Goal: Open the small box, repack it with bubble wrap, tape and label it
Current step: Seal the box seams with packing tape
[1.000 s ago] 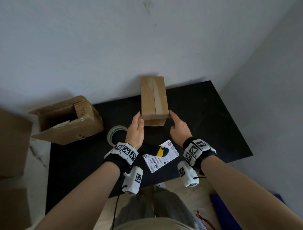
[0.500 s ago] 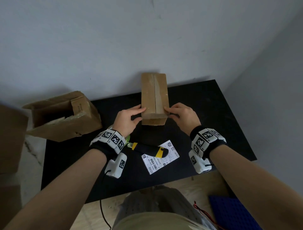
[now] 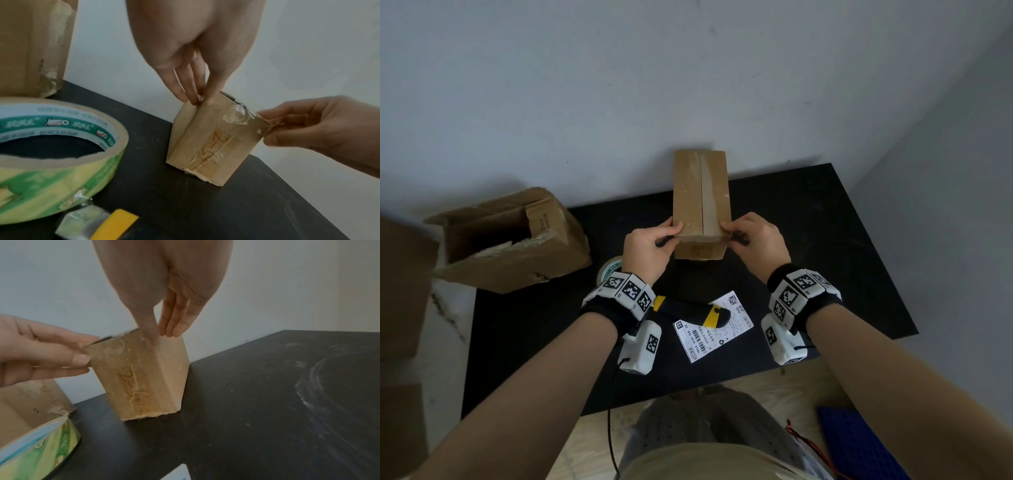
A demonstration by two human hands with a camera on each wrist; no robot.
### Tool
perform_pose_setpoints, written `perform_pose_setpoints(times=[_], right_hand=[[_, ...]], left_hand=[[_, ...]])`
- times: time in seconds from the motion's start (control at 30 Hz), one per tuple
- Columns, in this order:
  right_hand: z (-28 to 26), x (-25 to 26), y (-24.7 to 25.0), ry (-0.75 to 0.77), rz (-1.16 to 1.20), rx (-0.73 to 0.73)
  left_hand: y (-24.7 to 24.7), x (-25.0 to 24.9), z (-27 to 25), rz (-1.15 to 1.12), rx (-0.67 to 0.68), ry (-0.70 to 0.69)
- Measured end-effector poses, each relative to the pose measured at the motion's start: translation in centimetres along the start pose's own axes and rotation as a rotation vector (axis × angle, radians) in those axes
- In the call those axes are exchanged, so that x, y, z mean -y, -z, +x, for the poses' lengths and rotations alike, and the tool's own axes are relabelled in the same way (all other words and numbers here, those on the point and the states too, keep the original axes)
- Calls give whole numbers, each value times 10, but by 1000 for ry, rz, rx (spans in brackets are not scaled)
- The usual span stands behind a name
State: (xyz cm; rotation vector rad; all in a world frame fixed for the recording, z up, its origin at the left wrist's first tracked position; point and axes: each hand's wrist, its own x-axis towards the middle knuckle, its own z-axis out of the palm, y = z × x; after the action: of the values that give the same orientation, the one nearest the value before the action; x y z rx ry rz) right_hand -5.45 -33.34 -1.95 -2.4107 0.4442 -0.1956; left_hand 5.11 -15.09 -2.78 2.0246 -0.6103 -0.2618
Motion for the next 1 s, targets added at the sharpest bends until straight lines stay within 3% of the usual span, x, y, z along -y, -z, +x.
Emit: perform_pose_setpoints(times=[0.17,0.3,0.53,0.83,1.0], right_hand=[[2,1,13,-30,84,122],[8,2,15,-81,128,126],[10,-3,14,-18,95,127],[7,-5,2,285,-266,-4],[7,20,-5,212,-451,-91]], left_hand=[[10,-2,3,-14,90,95],[9,-11,3,-73,72,82],[9,-8,8,-107,90,151],[4,-4,8,19,41,48],[5,-12,12,81,48,47]])
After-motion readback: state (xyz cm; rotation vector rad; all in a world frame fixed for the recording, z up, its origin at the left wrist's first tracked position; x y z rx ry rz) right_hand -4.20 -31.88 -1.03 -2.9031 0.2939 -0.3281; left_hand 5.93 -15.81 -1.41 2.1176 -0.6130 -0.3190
